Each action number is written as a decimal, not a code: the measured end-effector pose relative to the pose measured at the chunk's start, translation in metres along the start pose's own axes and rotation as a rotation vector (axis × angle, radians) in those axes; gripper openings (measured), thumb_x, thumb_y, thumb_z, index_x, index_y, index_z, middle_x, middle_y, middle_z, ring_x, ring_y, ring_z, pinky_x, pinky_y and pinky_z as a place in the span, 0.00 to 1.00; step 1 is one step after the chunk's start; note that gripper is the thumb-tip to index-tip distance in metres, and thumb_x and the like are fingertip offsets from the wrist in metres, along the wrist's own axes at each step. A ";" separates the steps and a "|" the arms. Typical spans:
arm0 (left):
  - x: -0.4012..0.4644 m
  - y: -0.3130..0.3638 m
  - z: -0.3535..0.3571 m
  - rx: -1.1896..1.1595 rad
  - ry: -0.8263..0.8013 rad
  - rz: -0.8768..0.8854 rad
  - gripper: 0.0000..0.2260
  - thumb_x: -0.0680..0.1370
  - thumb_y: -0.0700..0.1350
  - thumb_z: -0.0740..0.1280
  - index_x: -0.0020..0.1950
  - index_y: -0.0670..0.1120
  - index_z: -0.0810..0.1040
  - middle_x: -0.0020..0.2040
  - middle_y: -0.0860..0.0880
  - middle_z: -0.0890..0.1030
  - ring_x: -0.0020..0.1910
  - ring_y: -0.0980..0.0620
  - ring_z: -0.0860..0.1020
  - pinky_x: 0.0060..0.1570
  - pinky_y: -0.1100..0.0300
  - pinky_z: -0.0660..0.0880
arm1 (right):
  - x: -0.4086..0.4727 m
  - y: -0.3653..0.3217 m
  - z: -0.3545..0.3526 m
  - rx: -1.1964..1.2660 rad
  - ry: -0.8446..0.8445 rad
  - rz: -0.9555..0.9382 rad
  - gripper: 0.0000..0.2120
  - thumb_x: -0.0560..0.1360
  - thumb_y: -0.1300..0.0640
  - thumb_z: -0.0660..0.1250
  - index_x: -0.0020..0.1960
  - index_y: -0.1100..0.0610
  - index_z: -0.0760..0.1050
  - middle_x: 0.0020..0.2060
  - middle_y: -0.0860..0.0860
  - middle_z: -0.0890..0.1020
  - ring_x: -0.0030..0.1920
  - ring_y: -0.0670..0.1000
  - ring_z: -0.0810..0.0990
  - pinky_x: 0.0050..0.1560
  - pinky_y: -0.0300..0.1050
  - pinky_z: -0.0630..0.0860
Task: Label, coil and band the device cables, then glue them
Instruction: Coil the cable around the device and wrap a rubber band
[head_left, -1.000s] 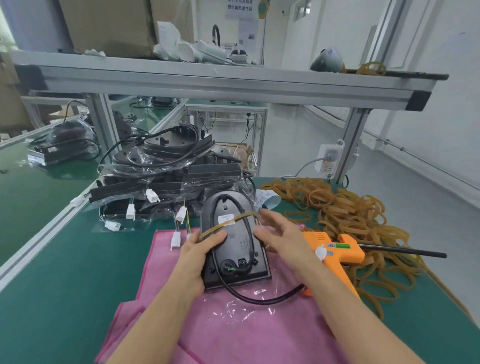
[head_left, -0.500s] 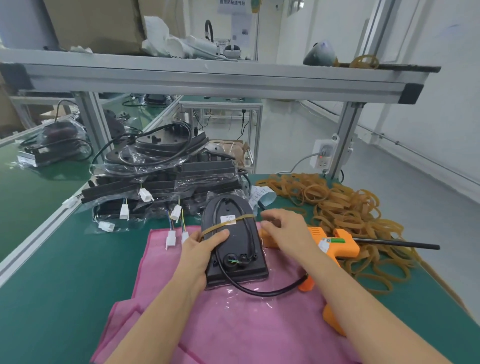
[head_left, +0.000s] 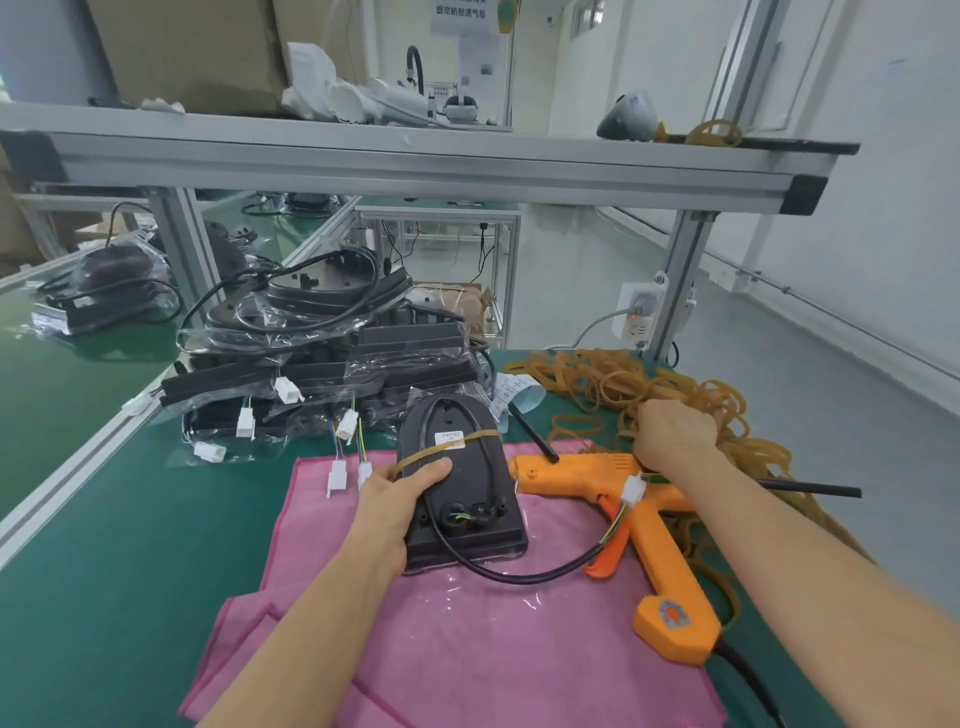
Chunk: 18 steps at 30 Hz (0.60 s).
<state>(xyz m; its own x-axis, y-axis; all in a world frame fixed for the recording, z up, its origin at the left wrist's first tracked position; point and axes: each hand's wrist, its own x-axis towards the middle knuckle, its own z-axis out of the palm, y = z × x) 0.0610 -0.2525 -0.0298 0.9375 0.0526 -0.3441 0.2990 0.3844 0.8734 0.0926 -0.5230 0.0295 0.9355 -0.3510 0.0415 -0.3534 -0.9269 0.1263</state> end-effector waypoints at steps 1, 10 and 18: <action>0.000 0.000 0.000 0.002 0.000 -0.002 0.12 0.69 0.38 0.76 0.51 0.42 0.78 0.37 0.40 0.85 0.31 0.43 0.83 0.32 0.49 0.81 | 0.000 0.001 0.003 0.015 0.004 -0.001 0.07 0.75 0.62 0.63 0.51 0.55 0.76 0.49 0.52 0.81 0.53 0.55 0.79 0.52 0.48 0.72; 0.000 0.001 0.001 0.008 0.010 -0.002 0.15 0.69 0.39 0.76 0.53 0.41 0.78 0.38 0.40 0.85 0.33 0.42 0.83 0.39 0.45 0.82 | 0.000 0.011 0.008 0.142 0.026 -0.049 0.06 0.76 0.59 0.63 0.43 0.57 0.78 0.40 0.51 0.80 0.44 0.55 0.81 0.47 0.47 0.77; 0.000 0.001 0.000 0.001 0.001 -0.009 0.17 0.69 0.39 0.76 0.55 0.41 0.77 0.37 0.40 0.85 0.32 0.42 0.83 0.33 0.48 0.81 | 0.004 0.010 -0.001 0.622 0.125 0.019 0.06 0.72 0.56 0.68 0.37 0.55 0.82 0.36 0.51 0.82 0.37 0.53 0.78 0.36 0.43 0.73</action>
<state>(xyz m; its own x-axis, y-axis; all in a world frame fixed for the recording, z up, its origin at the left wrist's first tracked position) 0.0615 -0.2517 -0.0292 0.9347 0.0504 -0.3520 0.3071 0.3843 0.8706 0.0926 -0.5329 0.0319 0.9094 -0.3848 0.1578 -0.2724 -0.8377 -0.4734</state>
